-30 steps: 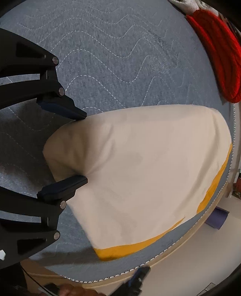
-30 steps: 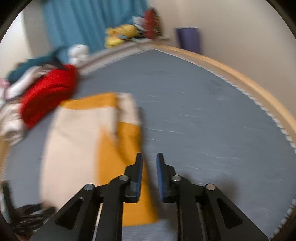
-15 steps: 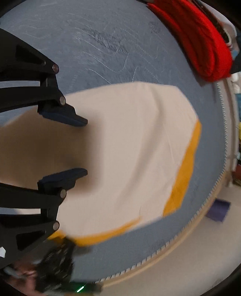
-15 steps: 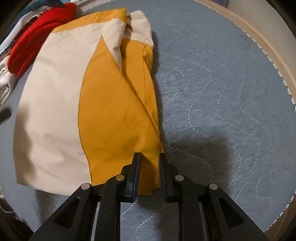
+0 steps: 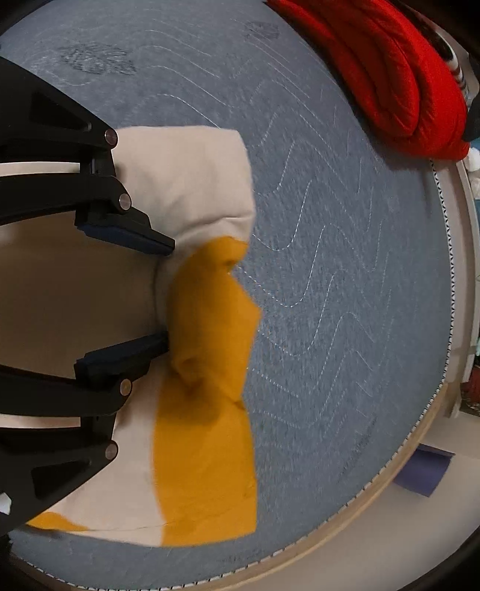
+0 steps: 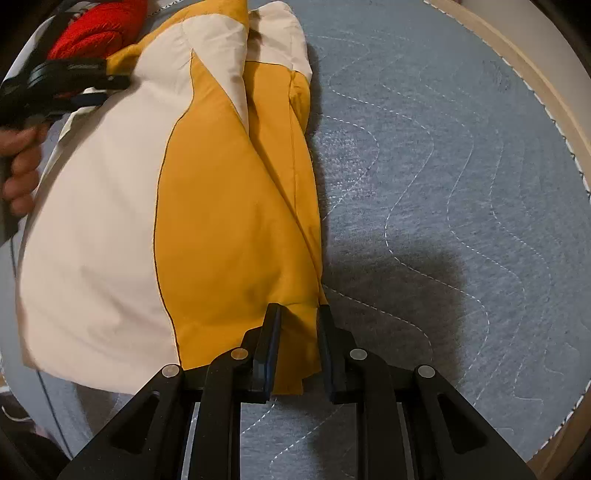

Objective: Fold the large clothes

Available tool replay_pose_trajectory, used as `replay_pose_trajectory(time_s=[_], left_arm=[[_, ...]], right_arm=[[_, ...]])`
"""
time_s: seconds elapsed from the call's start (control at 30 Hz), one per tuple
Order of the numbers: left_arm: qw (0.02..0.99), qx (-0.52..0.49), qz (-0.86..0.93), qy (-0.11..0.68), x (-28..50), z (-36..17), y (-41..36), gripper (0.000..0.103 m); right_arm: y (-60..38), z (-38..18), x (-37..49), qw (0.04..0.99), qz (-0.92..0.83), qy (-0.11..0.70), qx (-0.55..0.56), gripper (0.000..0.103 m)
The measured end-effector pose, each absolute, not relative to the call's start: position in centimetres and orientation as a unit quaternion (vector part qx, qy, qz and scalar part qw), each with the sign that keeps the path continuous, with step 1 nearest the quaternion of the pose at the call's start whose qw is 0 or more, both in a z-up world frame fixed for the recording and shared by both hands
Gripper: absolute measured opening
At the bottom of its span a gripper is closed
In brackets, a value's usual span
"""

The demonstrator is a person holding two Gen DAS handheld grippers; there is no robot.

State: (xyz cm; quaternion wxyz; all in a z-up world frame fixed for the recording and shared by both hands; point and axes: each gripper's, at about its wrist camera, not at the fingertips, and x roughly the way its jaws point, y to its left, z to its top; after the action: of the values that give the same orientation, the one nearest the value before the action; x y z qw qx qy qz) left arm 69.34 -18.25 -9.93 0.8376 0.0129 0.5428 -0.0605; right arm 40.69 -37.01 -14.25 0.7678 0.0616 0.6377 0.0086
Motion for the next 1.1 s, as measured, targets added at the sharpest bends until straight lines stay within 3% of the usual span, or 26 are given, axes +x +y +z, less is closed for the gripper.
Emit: replay_pose_trajectory(time_s=[0.33,0.53,0.67,0.8,0.97,1.1], left_arm=[[0.836,-0.011,-0.026,0.549,72.7,-8.5,-18.3,0.05],[0.861,-0.057,-0.091,0.498,67.8,-4.6,-20.9,0.047],[0.828,-0.031,-0.174,0.532,65.0,-6.0,-25.2,0.043],[0.826,0.023,-0.168,0.538,67.0,-8.8,-28.3,0.042],[0.843,-0.055,-0.098,0.526,68.9,-7.4,-24.5,0.041],[0.856,-0.063,-0.131,0.497,62.9,-3.3,-20.3,0.041]], right_arm=[[-38.8,-14.8,41.2,0.769,0.007,0.637,0.051,0.022],[-38.6,-14.5,40.4,0.768,0.006,0.637,0.066,0.023],[-38.9,-13.5,40.5,0.774,0.003,0.63,0.064,0.024],[-38.9,-13.5,40.2,0.773,0.003,0.631,0.06,0.024],[-38.6,-13.8,40.2,0.772,0.0,0.633,0.056,0.025],[-38.5,-13.7,40.3,0.782,0.007,0.62,0.063,0.025]])
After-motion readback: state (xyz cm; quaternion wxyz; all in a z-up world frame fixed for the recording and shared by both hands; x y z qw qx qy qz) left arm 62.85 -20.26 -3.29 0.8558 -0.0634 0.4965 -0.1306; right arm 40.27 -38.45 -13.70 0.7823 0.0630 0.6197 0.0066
